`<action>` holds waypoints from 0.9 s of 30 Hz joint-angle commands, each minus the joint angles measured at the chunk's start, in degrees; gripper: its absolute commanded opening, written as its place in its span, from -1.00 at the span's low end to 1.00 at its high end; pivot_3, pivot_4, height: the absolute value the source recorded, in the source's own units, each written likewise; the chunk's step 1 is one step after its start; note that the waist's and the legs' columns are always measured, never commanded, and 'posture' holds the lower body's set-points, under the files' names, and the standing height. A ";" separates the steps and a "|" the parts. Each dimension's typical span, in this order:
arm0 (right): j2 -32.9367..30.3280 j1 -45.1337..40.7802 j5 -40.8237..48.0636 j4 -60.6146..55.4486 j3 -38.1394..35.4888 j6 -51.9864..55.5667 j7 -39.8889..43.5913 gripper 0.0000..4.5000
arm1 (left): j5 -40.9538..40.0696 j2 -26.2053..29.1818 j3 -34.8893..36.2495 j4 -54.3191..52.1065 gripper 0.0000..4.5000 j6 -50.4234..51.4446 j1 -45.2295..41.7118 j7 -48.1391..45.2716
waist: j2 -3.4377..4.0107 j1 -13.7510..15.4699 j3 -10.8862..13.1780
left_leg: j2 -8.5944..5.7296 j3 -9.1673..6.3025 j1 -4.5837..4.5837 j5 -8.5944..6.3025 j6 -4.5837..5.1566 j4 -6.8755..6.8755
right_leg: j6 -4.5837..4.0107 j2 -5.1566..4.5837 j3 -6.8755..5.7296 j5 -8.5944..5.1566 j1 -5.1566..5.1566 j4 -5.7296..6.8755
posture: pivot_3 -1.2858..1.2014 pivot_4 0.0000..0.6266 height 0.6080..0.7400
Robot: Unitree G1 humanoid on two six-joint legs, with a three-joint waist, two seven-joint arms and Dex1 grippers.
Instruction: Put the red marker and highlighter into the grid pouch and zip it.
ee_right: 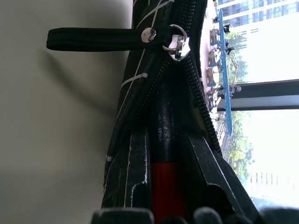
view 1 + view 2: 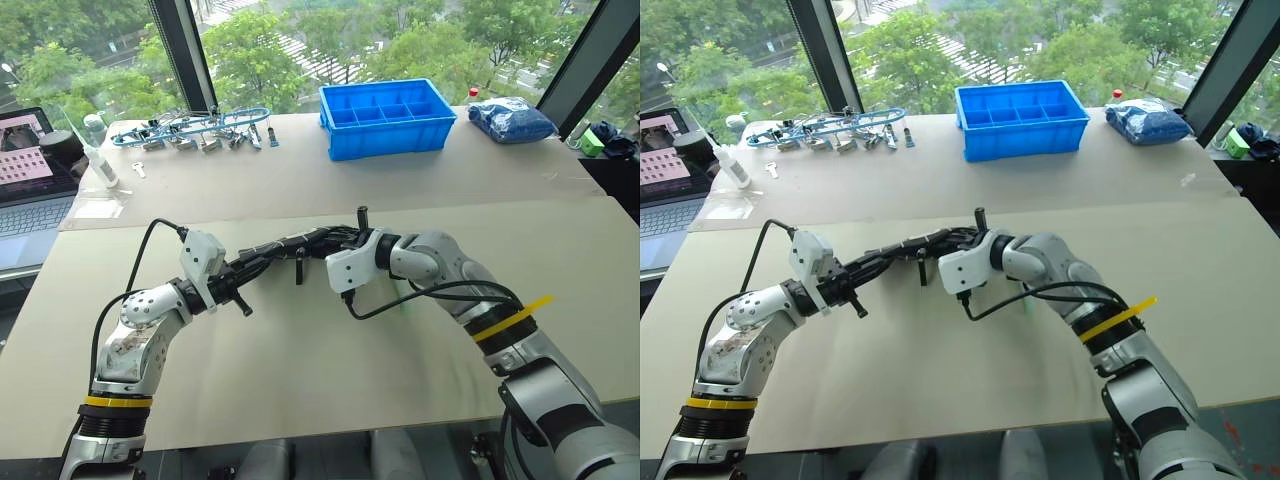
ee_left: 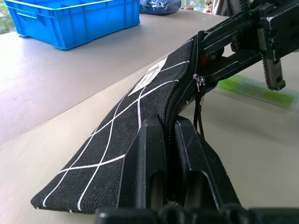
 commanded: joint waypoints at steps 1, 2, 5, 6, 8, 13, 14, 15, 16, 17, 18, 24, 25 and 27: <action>-0.53 -0.88 3.30 1.63 -1.55 -1.42 0.78 -0.08 | -0.61 0.58 1.24 -2.49 -1.00 -0.40 -0.78 -0.12 | 0.00 -0.02 0.00 | 0.00 0.00 0.00 0.00 0.00 0.01 | 0.00 0.00 0.00 0.00 0.00 0.00 | 0.03 -0.52 1.00; -0.38 -1.13 5.35 1.97 -3.37 0.53 1.28 0.10 | -0.66 0.61 1.37 -2.75 -1.00 -0.32 -0.60 0.00 | 0.00 0.00 0.00 | -0.01 0.00 -0.01 0.00 0.00 0.01 | 0.00 -0.01 0.01 0.00 0.00 0.00 | 0.03 -0.52 1.00; -2.10 -2.36 15.13 2.18 -9.66 6.29 6.64 0.23 | -0.74 0.68 1.64 -3.51 -1.00 -0.22 0.25 0.27 | 0.00 0.03 0.00 | 0.00 0.00 -0.02 0.00 0.00 0.02 | 0.00 -0.01 0.01 0.00 0.00 0.00 | 0.03 -0.52 1.00; -3.25 -2.29 18.59 1.39 -12.38 8.28 7.96 0.23 | -0.78 0.69 1.74 -3.70 -1.00 -0.16 0.53 0.39 | 0.00 0.06 0.00 | -0.01 -0.01 -0.02 0.00 0.00 0.02 | 0.00 -0.01 0.01 0.00 0.00 -0.01 | 0.03 -0.52 1.00; -4.39 -0.82 26.31 -2.78 -17.76 16.65 10.77 0.23 | -0.85 0.70 1.92 -3.94 -1.00 -0.10 0.95 0.63 | 0.00 0.26 0.00 | -0.01 -0.02 -0.04 0.00 0.00 0.02 | 0.00 -0.02 0.01 0.00 0.00 -0.01 | 0.03 -0.52 1.00; -9.96 9.12 46.13 -22.09 -28.63 48.28 18.82 0.23 | -1.08 0.71 2.56 -4.26 -1.00 0.05 1.68 0.96 | 0.00 0.80 0.00 | 0.04 -0.09 -0.09 -0.02 0.03 -0.02 | -0.01 0.01 -0.05 0.00 0.00 -0.06 | 0.03 -0.52 1.00; -10.51 10.96 47.71 -24.81 -30.17 54.09 17.44 0.23 | -1.06 0.65 2.55 -4.17 -1.00 0.02 1.73 0.92 | 0.00 0.93 0.00 | 0.03 -0.10 -0.09 -0.03 0.04 -0.03 | 0.00 0.00 -0.05 0.00 -0.01 -0.06 | 0.03 -0.52 1.00; -10.87 12.14 48.93 -26.89 -31.20 58.67 15.94 0.23 | -1.04 0.62 2.56 -4.12 -1.00 -0.03 1.82 0.85 | 0.00 0.94 0.00 | 0.02 -0.09 -0.09 -0.05 0.09 -0.01 | 0.00 0.00 -0.04 0.00 0.00 -0.06 | 0.03 -0.52 1.00; -10.67 13.38 50.34 -28.94 -32.28 64.51 13.78 0.23 | -0.96 0.50 2.44 -3.95 -1.00 -0.07 1.83 0.77 | 0.00 0.79 0.00 | 0.00 -0.04 -0.10 -0.07 0.12 0.02 | 0.00 -0.02 -0.01 0.00 0.00 -0.06 | 0.03 -0.52 1.00; -10.45 14.37 51.29 -30.69 -32.85 68.92 12.07 0.23 | -0.88 0.39 2.32 -3.81 -1.00 -0.11 1.81 0.71 | 0.01 0.59 0.00 | 0.00 0.01 -0.07 -0.11 0.19 0.04 | 0.00 -0.01 0.04 0.01 0.01 -0.03 | 0.03 -0.52 1.00; -10.28 15.64 52.00 -32.75 -32.62 72.66 10.84 0.23 | -0.81 0.27 2.15 -3.61 -1.00 -0.15 1.72 0.62 | 0.00 0.58 0.00 | -0.02 0.02 -0.06 -0.23 0.42 0.06 | 0.00 -0.02 0.06 0.01 0.00 0.03 | 0.03 -0.52 1.00; -8.11 21.16 48.57 -39.15 -26.37 82.22 0.91 0.23 | -0.49 -0.18 1.47 -2.63 -1.00 -0.26 0.65 0.42 | 0.00 1.04 0.00 | -0.01 0.00 -0.01 -0.29 0.52 0.13 | -0.02 -0.01 0.05 0.02 0.01 0.24 | 0.03 -0.52 1.00; -7.79 21.98 48.36 -39.95 -25.42 83.06 -0.24 0.23 | -0.49 -0.20 1.45 -2.62 -1.00 -0.23 0.58 0.45 | 0.00 1.13 0.00 | -0.01 0.00 -0.02 -0.28 0.51 0.15 | -0.02 -0.02 0.05 0.02 0.02 0.23 | 0.03 -0.52 1.00; -7.08 23.16 47.89 -40.87 -24.17 84.20 -2.30 0.23 | -0.50 -0.21 1.46 -2.79 -1.00 -0.21 0.67 0.51 | 0.00 1.43 0.00 | -0.02 0.00 -0.02 -0.27 0.48 0.16 | -0.02 -0.02 0.05 0.02 0.01 0.22 | 0.03 -0.52 1.00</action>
